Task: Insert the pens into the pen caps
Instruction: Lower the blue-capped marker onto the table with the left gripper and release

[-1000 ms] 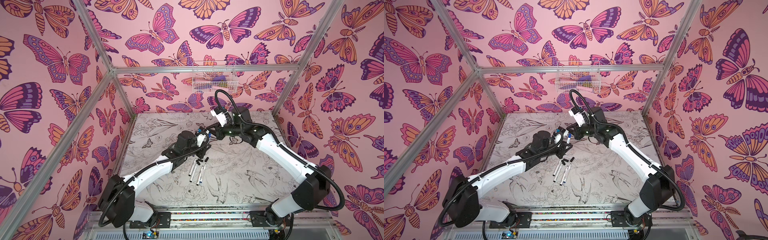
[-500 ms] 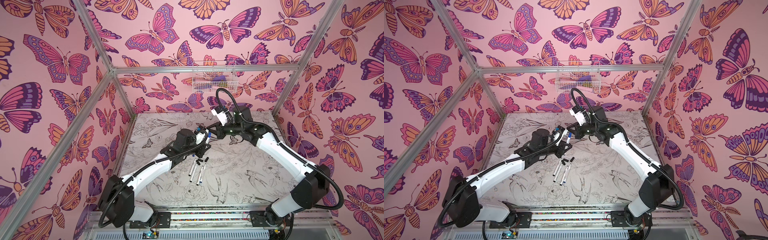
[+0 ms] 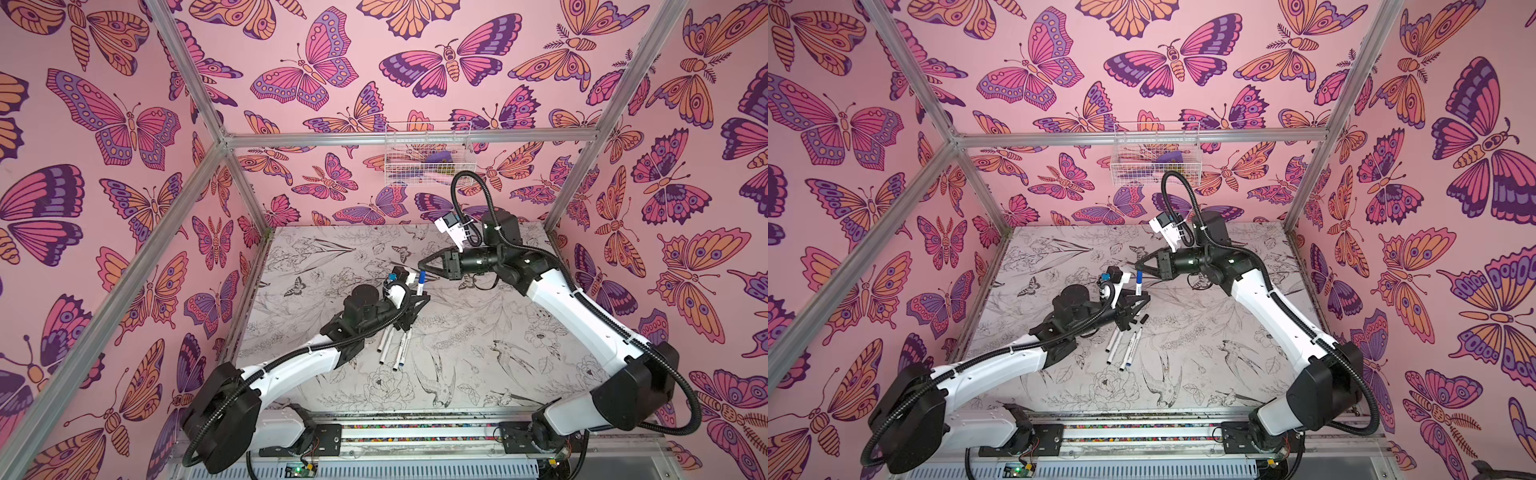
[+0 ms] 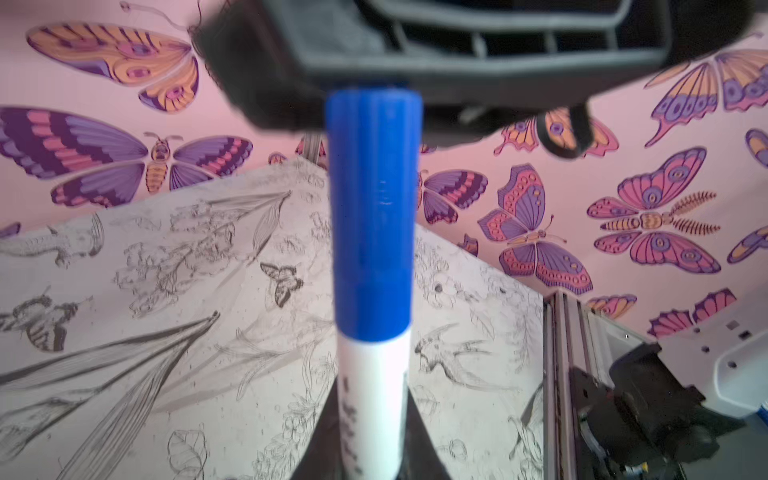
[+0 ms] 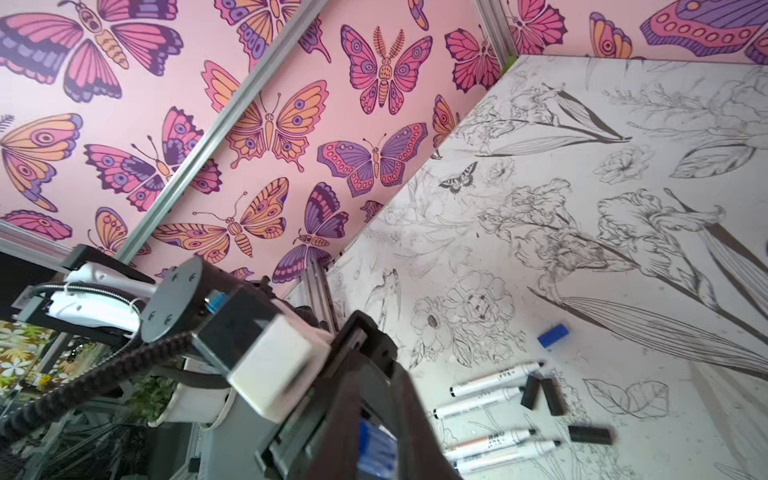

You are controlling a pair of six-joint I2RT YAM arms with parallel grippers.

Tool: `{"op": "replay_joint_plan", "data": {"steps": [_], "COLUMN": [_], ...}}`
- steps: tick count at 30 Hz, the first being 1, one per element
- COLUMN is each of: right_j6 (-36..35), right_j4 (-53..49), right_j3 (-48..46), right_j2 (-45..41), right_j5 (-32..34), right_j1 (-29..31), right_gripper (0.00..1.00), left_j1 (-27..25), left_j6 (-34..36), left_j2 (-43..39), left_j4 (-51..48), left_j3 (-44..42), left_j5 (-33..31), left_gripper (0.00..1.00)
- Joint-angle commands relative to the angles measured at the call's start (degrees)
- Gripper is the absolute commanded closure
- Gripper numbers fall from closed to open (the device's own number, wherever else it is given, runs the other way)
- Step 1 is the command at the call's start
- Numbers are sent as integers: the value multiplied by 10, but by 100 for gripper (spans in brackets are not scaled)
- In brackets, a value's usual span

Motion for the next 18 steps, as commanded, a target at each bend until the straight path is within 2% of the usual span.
{"op": "replay_joint_plan", "data": {"steps": [1,5,13,16,18], "right_j6": [77,120,102,94,91], "right_j4": [17,100,61,45,37], "right_j3": [-35,-61,-69,-68,-66], "right_j2": [-8,-29,-23,-20,-16], "right_j5": [2,10,27,42,51], "right_j1": [-24,-52,-73,-73,-73], "right_gripper": [62,57,57,57,58], "left_j1": [14,36,80,109,142], "left_j6": [-19,-55,-49,-77,-119], "left_j2": [-18,11,-20,-34,-38], "left_j4": [193,221,180,119,16], "left_j3": [3,-33,-70,-76,-64], "left_j5": [-43,-47,-60,-73,-100], "left_gripper": [100,100,100,100,100]}}
